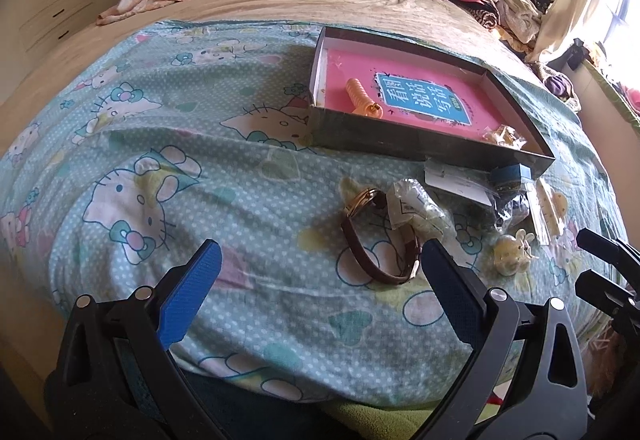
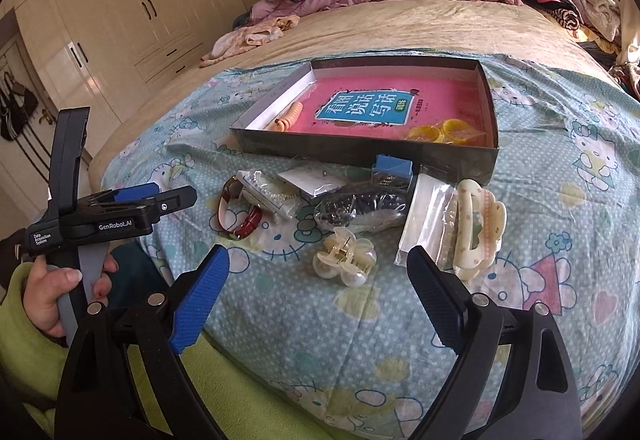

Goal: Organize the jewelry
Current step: 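Grasp the brown leather watch with the left tool while the right tool grasps the white claw clip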

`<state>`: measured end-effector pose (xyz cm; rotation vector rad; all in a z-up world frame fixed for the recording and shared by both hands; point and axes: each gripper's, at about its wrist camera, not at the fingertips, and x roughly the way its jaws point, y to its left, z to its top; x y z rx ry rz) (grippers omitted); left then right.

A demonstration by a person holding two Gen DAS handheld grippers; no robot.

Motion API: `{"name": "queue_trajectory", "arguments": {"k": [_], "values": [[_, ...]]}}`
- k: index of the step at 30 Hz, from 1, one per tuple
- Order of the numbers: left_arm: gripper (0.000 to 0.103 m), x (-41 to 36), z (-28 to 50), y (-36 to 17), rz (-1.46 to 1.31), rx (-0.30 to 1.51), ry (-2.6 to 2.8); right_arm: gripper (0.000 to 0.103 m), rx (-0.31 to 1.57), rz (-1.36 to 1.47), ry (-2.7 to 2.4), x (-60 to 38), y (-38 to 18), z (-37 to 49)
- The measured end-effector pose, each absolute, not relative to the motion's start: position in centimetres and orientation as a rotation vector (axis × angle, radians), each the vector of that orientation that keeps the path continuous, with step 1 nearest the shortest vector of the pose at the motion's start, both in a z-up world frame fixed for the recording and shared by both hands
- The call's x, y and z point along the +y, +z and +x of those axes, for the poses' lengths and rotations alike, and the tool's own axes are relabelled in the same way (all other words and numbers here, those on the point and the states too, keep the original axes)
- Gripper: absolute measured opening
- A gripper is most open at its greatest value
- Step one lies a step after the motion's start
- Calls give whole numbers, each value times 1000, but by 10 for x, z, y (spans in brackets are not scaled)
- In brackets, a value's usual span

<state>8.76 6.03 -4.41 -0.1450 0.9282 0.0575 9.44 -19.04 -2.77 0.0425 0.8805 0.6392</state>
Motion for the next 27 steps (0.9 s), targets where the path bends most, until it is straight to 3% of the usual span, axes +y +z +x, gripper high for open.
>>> {"name": "queue_trajectory", "arguments": {"k": [12,16,20,27], "values": [[92,56,95,-64,-126,962,41,90,945,23,651,-178,-45,94],[74,55,102,-70,-126,979,36,89,965,1,668,-170,-53,95],[63,56,110,-75,-140,997,25,82,993,1,667,-165,-64,101],[57,59,122,-80,-167,1011,25,77,1041,33,649,-164,-79,114]]}}
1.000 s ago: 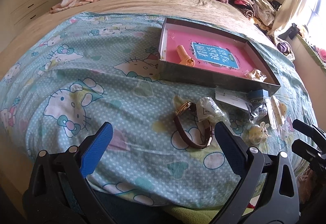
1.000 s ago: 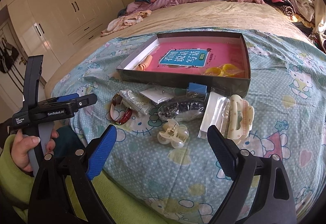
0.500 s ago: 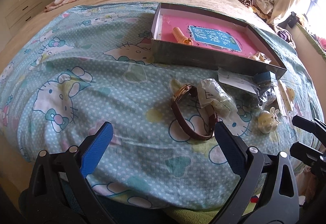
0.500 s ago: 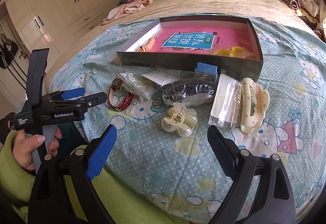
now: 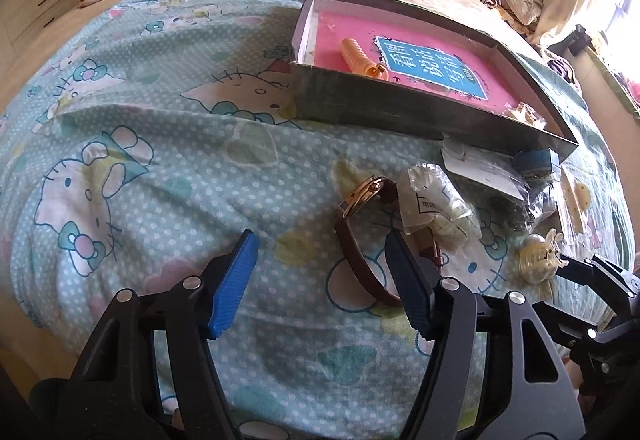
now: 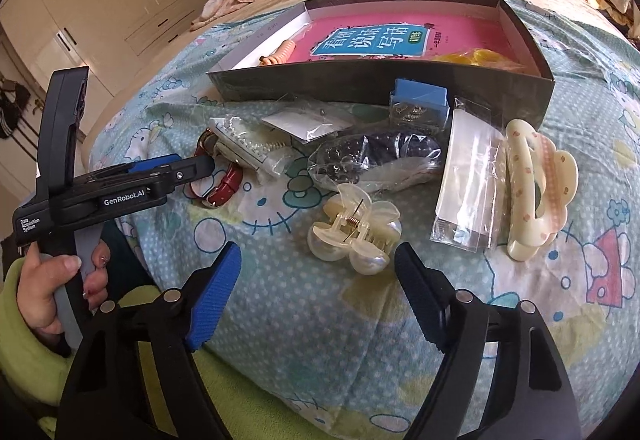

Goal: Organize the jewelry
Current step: 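Grasp the brown leather watch with the left tool while the right tool grasps the white claw clip, then carry the watch with the left tool while the right tool carries the claw clip into the box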

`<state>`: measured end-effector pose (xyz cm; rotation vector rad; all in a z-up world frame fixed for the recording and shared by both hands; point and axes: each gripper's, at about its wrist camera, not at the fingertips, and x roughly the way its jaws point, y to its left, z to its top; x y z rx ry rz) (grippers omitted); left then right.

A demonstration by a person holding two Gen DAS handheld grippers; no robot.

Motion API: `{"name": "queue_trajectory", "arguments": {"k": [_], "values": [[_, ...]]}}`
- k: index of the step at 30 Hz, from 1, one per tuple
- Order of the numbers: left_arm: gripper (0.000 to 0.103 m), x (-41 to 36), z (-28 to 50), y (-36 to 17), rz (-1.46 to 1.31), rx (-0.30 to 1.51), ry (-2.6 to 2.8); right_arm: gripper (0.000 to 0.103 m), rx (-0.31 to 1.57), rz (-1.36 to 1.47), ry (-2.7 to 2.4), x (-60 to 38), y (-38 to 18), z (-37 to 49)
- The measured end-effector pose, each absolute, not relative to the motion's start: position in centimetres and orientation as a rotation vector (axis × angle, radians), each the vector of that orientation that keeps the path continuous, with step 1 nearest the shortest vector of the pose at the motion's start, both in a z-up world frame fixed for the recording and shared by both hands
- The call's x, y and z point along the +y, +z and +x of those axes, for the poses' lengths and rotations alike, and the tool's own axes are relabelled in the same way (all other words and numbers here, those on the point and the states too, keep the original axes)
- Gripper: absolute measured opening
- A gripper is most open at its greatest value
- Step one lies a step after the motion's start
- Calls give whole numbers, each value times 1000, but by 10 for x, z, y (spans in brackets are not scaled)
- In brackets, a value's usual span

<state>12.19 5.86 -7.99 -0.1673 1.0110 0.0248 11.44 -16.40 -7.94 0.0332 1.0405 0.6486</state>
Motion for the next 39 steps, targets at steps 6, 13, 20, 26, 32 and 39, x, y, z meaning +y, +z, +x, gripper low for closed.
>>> {"name": "queue_trajectory", "arguments": {"k": [6,13,20,26,32,39], "values": [[54,63,134,-83,-184,1014,32,65,1012,-3,633,-156,-86,122],[33,59,140,-84,-164,1005,22,43,964,-13,631,-162,-89,125],[8,59,133,-76,-184,976,-19,43,946,0,682,-161,-80,117],[8,62,122,-65,-220,947,-44,43,917,-6,699,-157,-71,111],[8,64,112,-47,-224,899,-43,43,876,7,712,-159,-56,108],[8,70,116,-26,-217,855,-32,43,819,-1,720,-159,-39,114]]}}
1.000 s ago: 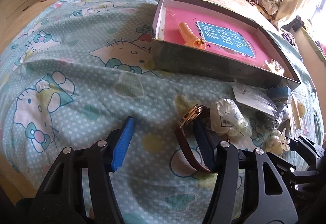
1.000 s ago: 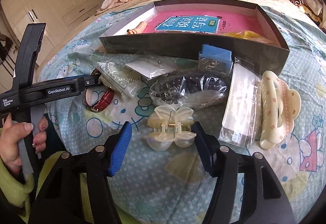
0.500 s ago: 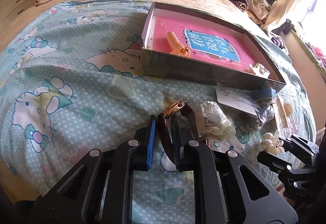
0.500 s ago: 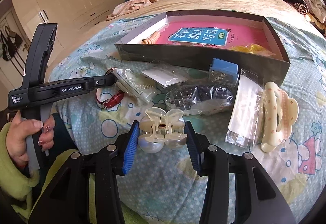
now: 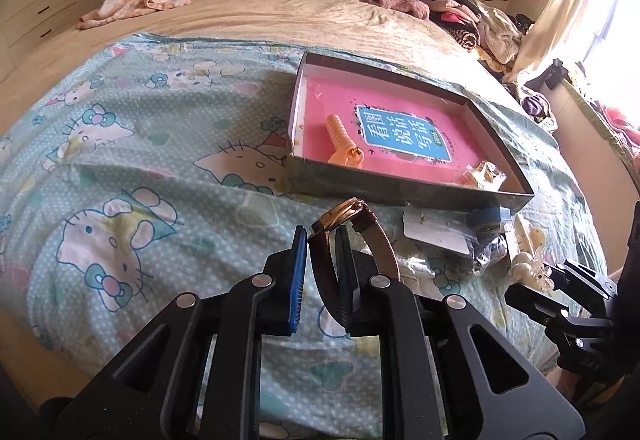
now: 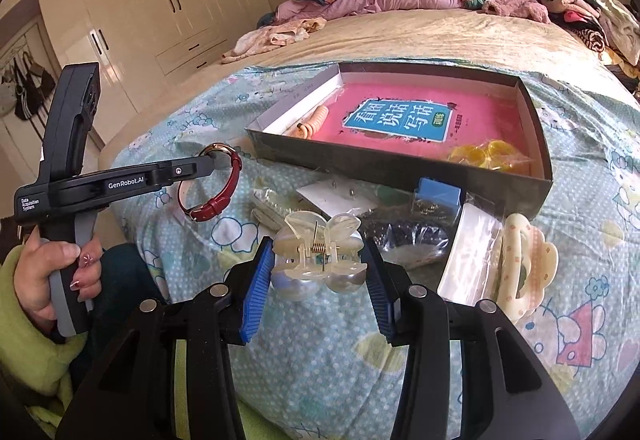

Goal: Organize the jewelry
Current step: 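Carry the watch with the left tool while the right tool carries the claw clip into the box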

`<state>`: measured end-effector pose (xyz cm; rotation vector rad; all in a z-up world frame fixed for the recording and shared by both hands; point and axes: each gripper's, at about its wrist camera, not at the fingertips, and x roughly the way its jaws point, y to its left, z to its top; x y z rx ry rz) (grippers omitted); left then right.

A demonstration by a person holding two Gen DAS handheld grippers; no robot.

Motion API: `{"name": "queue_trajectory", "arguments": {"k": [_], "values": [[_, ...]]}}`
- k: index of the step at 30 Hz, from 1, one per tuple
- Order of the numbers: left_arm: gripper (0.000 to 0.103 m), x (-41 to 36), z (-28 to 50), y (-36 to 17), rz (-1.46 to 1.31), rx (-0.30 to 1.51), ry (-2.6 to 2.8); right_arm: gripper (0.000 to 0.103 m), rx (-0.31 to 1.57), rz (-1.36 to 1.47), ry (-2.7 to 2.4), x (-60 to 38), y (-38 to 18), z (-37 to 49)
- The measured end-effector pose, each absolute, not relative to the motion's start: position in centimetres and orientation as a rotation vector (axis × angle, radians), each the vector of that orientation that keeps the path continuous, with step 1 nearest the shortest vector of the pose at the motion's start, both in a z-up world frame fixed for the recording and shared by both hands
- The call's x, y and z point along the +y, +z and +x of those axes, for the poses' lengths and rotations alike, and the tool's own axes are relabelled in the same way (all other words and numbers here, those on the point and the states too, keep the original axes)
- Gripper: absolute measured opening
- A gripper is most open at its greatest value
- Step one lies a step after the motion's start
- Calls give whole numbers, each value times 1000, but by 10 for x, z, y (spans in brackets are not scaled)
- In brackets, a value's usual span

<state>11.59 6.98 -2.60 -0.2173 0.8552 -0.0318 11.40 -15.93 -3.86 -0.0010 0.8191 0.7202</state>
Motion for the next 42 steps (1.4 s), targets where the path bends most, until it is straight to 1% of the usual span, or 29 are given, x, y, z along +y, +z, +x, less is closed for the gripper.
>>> {"name": "queue_trajectory", "arguments": {"k": [8,15,29,42], "values": [[8,66,136,-12,-190,841,-28,43,743,17,703,-165,-17,138],[8,56,156,-7,-169,837,-41,43,705,43,654,-179,-9,166],[8,30,204,-1,-162,818,-89,43,710,72,565,-212,-16,202],[8,8,233,-16,-154,844,-104,43,708,79,521,-223,-23,223]]}}
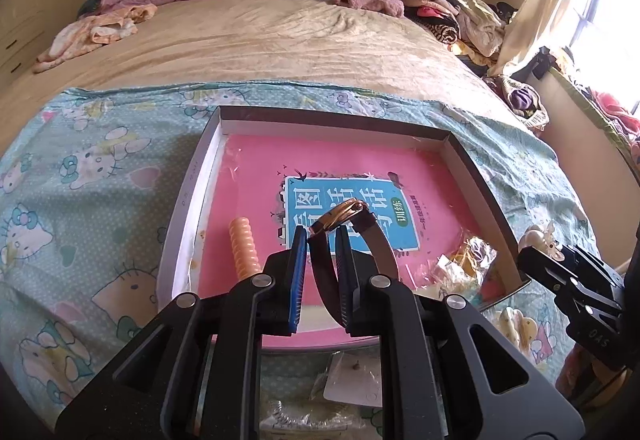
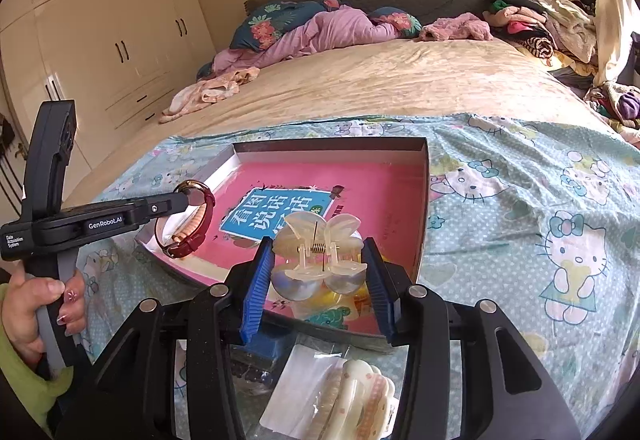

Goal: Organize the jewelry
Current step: 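Carry the watch with the left tool while the right tool carries the claw clip into the box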

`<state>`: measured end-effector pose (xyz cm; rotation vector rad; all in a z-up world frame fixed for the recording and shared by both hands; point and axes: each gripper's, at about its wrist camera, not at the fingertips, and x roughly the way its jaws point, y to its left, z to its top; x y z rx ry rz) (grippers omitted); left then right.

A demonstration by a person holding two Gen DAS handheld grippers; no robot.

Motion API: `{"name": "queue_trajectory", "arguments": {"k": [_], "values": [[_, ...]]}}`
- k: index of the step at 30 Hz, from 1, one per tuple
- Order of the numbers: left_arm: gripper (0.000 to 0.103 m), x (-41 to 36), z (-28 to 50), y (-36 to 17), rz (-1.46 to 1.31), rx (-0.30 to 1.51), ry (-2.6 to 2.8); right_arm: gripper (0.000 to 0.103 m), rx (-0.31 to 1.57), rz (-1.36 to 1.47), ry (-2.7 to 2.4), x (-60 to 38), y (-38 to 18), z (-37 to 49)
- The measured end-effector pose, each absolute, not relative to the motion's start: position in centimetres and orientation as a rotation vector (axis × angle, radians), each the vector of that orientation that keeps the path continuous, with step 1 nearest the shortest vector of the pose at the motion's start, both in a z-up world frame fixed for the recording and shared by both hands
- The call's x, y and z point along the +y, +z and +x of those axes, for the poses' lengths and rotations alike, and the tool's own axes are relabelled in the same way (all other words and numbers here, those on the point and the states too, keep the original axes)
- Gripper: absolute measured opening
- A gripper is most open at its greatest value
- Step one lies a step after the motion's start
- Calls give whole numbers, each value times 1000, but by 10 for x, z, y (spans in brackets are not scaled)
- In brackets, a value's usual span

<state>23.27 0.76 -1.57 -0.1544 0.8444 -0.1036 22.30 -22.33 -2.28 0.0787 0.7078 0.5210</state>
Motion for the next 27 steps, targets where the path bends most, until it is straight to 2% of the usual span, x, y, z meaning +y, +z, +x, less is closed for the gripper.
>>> {"name": "queue_trajectory", "arguments": {"k": [27], "values": [[11,-5,247,-37,-138,877,-132,43,753,21,480,-210,-37,279]]}}
